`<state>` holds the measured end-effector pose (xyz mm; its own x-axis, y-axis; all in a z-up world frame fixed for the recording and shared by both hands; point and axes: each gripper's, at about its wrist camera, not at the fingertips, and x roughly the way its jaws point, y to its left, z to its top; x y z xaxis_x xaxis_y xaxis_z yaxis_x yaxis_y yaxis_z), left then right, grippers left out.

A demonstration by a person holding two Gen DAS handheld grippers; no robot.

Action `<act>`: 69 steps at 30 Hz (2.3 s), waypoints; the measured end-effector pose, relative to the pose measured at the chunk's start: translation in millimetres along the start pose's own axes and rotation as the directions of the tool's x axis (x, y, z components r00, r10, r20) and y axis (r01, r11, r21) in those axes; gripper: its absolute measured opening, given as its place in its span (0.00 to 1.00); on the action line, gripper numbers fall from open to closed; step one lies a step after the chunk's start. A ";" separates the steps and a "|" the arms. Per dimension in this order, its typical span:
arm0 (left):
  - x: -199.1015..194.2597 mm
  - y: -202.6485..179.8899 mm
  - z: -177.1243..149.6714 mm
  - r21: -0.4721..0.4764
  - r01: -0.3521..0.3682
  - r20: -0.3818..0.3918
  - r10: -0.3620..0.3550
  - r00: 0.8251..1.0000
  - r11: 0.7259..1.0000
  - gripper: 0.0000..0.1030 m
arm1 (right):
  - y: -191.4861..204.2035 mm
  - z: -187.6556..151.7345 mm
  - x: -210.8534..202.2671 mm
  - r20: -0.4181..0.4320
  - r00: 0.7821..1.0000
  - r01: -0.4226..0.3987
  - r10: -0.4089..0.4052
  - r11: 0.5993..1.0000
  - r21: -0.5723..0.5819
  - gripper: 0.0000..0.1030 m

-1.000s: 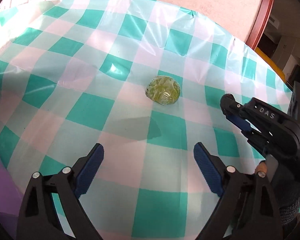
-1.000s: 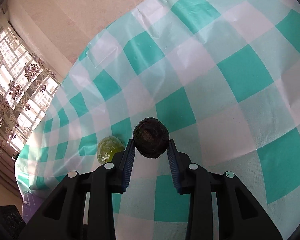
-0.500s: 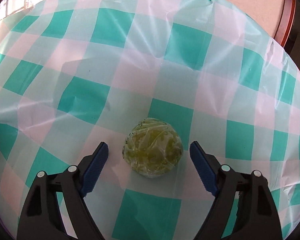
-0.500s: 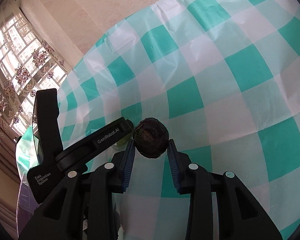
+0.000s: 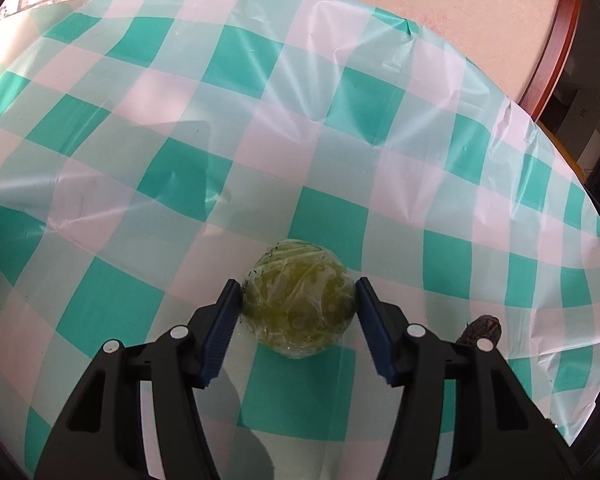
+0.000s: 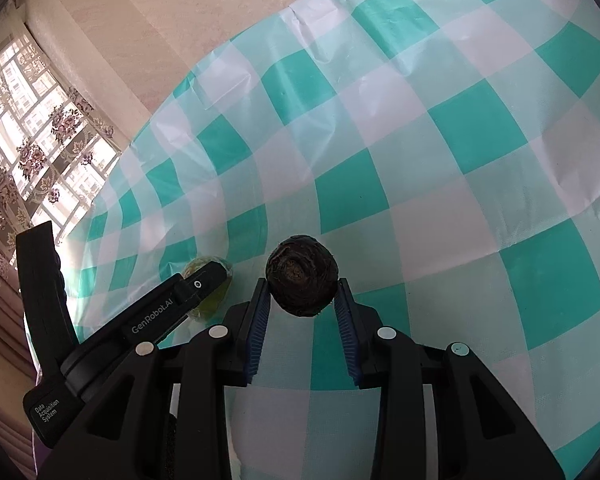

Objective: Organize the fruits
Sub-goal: 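Grasp the dark brown fruit with the right gripper while the left grasps the bagged green fruit, then carry both fruits into the purple box and open both grippers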

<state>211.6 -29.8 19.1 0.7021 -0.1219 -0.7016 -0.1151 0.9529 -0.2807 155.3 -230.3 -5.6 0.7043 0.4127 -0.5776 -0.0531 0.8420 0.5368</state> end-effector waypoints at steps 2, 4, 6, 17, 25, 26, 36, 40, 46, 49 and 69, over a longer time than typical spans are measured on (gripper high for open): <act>-7.9 6.6 -5.6 -0.022 0.020 -0.004 -0.020 1.000 1.000 0.57 | -0.6 -4.6 -4.8 0.004 1.000 -0.002 0.002 1.000 0.007 0.33; -17.0 11.4 -13.9 -0.028 0.030 -0.005 -0.030 1.000 0.999 0.57 | 0.6 -10.4 -11.3 0.011 1.000 -0.007 0.007 1.000 0.005 0.33; -27.6 11.7 -24.8 -0.024 0.035 -0.004 -0.035 0.999 0.999 0.57 | 3.9 -18.0 -17.9 0.011 1.000 -0.007 0.007 1.000 -0.008 0.33; -89.6 33.1 -97.7 -0.009 0.057 -0.007 -0.057 0.998 0.998 0.57 | 12.6 -60.2 -52.2 -0.010 1.000 -0.004 0.003 1.000 -0.027 0.33; -133.5 43.7 -140.0 0.021 0.073 0.007 -0.073 0.997 0.997 0.57 | 18.3 -93.8 -81.0 -0.029 1.000 -0.002 0.001 0.998 -0.059 0.33; -138.5 45.3 -144.7 0.024 0.074 0.008 -0.074 0.997 0.997 0.57 | 18.7 -98.0 -84.8 -0.032 0.999 -0.004 0.002 0.998 -0.062 0.33; -184.3 66.8 -182.8 0.022 0.080 0.038 -0.081 0.996 0.997 0.57 | 19.9 -128.3 -118.3 -0.033 0.999 -0.011 0.008 0.996 -0.089 0.33; -196.3 67.2 -191.2 0.045 0.068 0.063 -0.070 0.996 0.997 0.57 | 22.9 -137.9 -127.9 -0.036 0.999 -0.022 0.018 0.994 -0.111 0.33; -212.2 67.0 -200.3 0.074 0.054 0.107 -0.062 0.992 0.996 0.57 | 31.8 -148.3 -135.4 -0.040 0.999 -0.013 0.007 0.989 -0.149 0.33; -219.2 72.5 -201.9 0.057 0.059 0.123 -0.066 0.990 0.997 0.57 | 38.5 -151.5 -139.2 -0.028 1.000 -0.008 0.003 0.984 -0.178 0.33; -354.9 99.1 -202.6 0.067 -0.083 0.454 0.044 0.890 0.994 0.57 | 145.7 -177.7 -168.2 -0.023 0.984 -0.174 0.179 0.910 -0.376 0.33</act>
<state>-191.4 51.6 107.6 0.9388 0.0600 -0.3391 -0.1263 0.9761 -0.1769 -96.7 -115.4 60.6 0.6673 0.5642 -0.4861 -0.4371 0.8252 0.3577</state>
